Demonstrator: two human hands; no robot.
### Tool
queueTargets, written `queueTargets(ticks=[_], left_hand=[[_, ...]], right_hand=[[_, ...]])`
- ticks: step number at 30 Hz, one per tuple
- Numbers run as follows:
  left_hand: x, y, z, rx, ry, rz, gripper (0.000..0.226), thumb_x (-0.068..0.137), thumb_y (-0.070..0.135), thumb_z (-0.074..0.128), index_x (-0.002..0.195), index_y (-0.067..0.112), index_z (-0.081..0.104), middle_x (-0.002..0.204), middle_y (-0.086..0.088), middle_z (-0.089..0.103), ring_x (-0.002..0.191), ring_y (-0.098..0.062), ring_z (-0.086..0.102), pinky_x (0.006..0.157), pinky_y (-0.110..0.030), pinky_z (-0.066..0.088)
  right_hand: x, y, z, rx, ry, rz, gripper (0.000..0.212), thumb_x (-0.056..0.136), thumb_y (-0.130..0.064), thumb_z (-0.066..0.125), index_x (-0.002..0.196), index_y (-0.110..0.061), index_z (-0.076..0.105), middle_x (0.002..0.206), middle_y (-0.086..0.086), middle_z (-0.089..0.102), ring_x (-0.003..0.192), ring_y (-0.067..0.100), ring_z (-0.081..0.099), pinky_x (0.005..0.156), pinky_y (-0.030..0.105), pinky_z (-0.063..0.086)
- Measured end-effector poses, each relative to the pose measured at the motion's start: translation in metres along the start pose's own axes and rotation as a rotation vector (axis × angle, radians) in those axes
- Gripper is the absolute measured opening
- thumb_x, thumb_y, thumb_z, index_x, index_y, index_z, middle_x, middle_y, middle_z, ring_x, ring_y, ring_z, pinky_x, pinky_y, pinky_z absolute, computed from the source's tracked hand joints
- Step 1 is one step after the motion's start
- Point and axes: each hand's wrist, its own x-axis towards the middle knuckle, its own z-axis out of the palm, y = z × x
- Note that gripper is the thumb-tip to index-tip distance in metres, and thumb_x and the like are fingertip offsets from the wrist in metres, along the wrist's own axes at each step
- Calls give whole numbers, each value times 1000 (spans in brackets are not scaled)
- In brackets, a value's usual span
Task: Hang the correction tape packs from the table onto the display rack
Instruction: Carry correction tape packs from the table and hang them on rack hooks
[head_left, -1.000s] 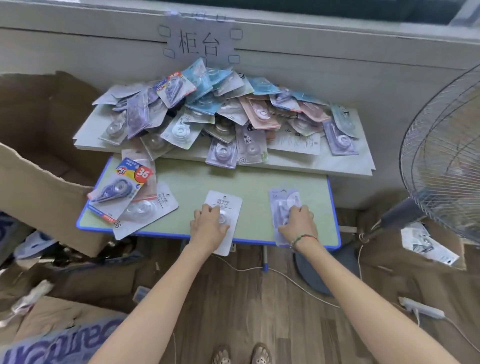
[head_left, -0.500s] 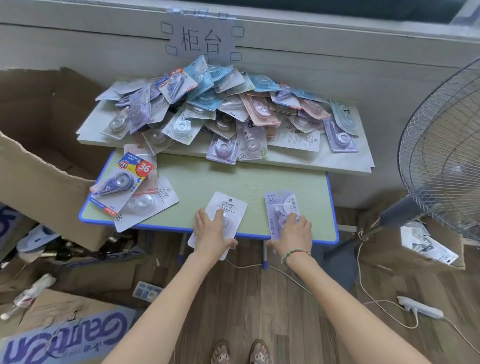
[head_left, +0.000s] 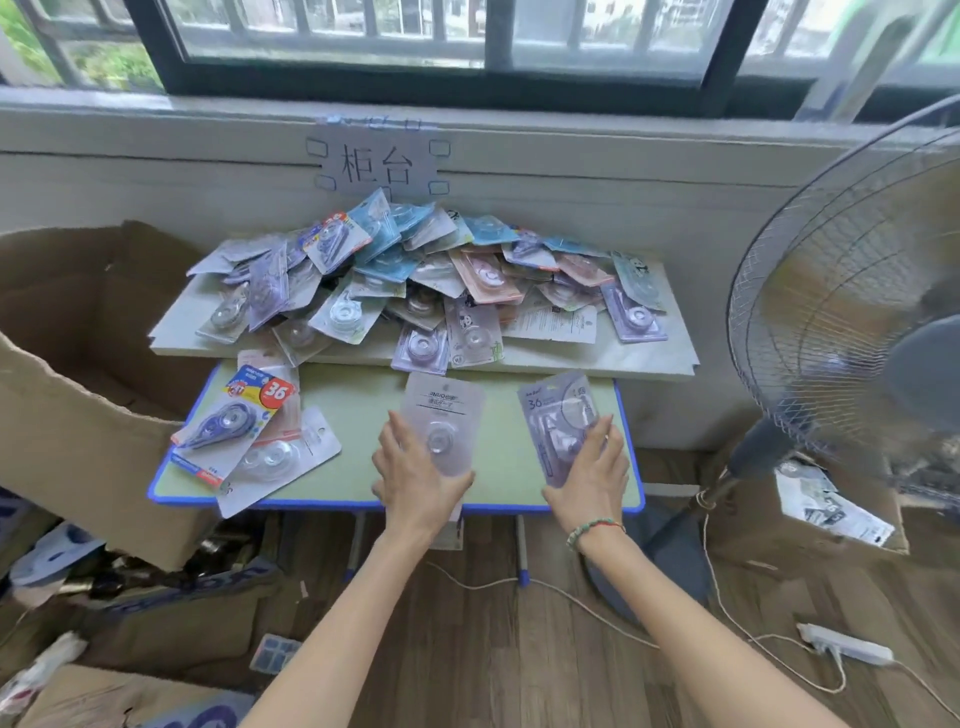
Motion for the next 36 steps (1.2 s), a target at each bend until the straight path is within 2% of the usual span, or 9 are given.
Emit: queueTargets(ticks=[4, 8, 11, 18, 21, 26, 30, 36], left_hand=[[-7, 25, -10, -63, 48, 102, 126, 68, 45, 83, 153, 9, -3, 147, -9, 14, 133, -33, 22, 99, -56, 37], [-22, 66, -16, -144, 11, 250, 122, 66, 43, 84, 152, 11, 4, 143, -7, 16, 132, -31, 24, 98, -55, 37], [-45, 98, -15, -214, -84, 346, 120, 67, 42, 84, 152, 12, 4, 146, -10, 15, 136, -30, 21, 101, -54, 34], [-143, 145, -7, -254, -340, 598, 124, 67, 48, 82, 153, 14, -1, 141, -14, 30, 134, -32, 30, 100, -53, 36], [-195, 172, -3, -314, -444, 715, 126, 65, 45, 84, 153, 11, 0, 140, -18, 30, 131, -36, 33, 101, -50, 36], [-301, 209, 7, -331, -588, 912, 129, 64, 49, 84, 153, 11, -2, 141, -19, 31, 130, -36, 35, 98, -50, 39], [-404, 227, 14, -322, -700, 1040, 125, 67, 47, 82, 152, 10, -2, 142, -19, 30, 130, -37, 35, 98, -51, 38], [-577, 229, 18, -329, -867, 1195, 124, 66, 49, 81, 151, 12, -1, 139, -14, 32, 127, -34, 37, 95, -52, 40]], right_hand=[[-3, 2, -40, 78, 134, -12, 117, 67, -21, 82, 149, 1, 1, 148, 19, 17, 138, 34, 21, 116, 36, 15], [-24, 14, -83, 74, 269, 27, 112, 63, -15, 81, 149, -3, 11, 140, 18, 24, 130, 34, 29, 113, 35, 23], [-53, 29, -115, 52, 317, 124, 113, 65, -19, 81, 150, -6, 7, 140, 15, 22, 128, 32, 30, 111, 33, 24], [-156, 91, -192, 86, 560, 410, 119, 61, -23, 87, 149, -4, 9, 137, 20, 32, 125, 32, 33, 106, 29, 23], [-208, 122, -225, 134, 675, 531, 124, 60, -25, 89, 150, -4, 6, 137, 20, 36, 127, 32, 32, 105, 31, 25], [-310, 169, -275, 178, 860, 756, 129, 65, -33, 86, 150, -3, -6, 145, 22, 26, 134, 33, 27, 107, 32, 25], [-402, 204, -307, 145, 995, 939, 131, 65, -41, 85, 150, -4, -8, 143, 23, 27, 133, 36, 30, 106, 38, 30], [-556, 257, -352, 66, 1148, 1126, 129, 66, -41, 84, 150, -5, -6, 141, 20, 28, 129, 34, 33, 102, 37, 35]])
